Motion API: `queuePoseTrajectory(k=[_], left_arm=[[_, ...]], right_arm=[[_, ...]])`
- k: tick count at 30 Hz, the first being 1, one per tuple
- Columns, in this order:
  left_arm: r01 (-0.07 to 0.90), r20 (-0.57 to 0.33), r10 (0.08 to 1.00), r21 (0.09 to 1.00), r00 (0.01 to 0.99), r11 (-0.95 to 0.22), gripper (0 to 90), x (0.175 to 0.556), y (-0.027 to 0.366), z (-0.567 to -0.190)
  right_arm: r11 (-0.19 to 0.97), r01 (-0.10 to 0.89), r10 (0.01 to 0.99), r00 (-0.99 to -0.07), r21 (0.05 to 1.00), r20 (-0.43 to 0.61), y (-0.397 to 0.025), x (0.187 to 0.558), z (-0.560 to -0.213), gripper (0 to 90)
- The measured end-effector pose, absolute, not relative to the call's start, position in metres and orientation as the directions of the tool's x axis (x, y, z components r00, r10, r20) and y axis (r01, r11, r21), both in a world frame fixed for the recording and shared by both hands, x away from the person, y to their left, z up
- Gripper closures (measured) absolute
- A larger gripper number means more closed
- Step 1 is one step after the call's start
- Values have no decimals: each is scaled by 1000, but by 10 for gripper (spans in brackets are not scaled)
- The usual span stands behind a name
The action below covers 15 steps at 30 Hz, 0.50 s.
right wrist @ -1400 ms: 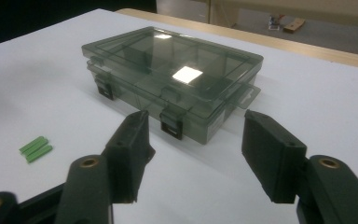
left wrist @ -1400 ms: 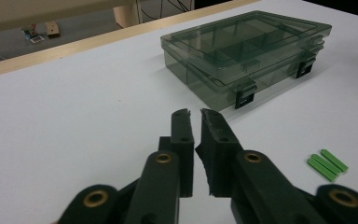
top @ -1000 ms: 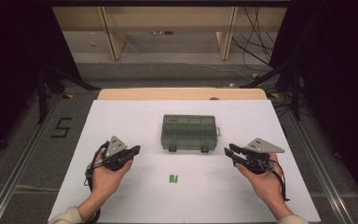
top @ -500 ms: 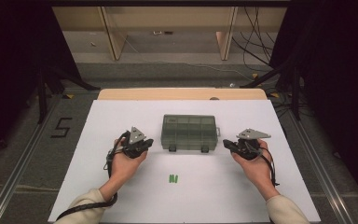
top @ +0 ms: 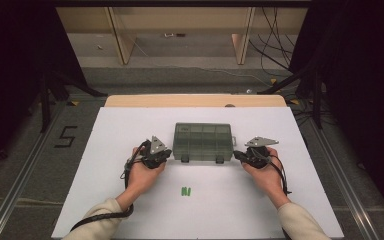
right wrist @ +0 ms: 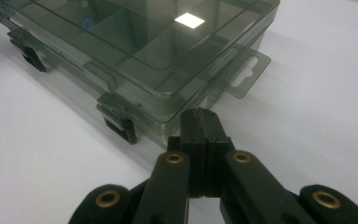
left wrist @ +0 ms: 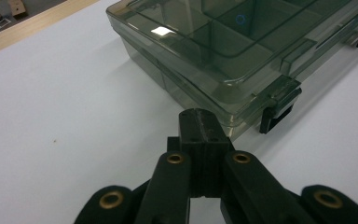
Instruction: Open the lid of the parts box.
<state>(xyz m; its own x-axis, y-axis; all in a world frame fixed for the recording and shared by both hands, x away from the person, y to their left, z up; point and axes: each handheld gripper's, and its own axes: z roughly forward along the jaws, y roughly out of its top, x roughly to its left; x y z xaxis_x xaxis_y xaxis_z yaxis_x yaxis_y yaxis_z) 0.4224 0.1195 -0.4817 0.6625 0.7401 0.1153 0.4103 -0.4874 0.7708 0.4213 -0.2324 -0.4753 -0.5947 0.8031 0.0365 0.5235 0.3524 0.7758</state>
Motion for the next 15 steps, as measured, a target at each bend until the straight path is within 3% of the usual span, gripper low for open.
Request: queuePoseTrajectory(k=[4,6,15], left_arm=[[413,90,754,792,651,-451,900,421,114,-485],[403,125,737,770,664,-494,900,422,115,-483],[386,127,746,792,654,-473,900,421,113,-480]], right_arm=[[352,530,804,-593,772,40,-229,421,-476,900],[367,512,801,-599,777,16,-230,422,-477,900],[356,517,802,-597,778,30,-229,421,-474,900]])
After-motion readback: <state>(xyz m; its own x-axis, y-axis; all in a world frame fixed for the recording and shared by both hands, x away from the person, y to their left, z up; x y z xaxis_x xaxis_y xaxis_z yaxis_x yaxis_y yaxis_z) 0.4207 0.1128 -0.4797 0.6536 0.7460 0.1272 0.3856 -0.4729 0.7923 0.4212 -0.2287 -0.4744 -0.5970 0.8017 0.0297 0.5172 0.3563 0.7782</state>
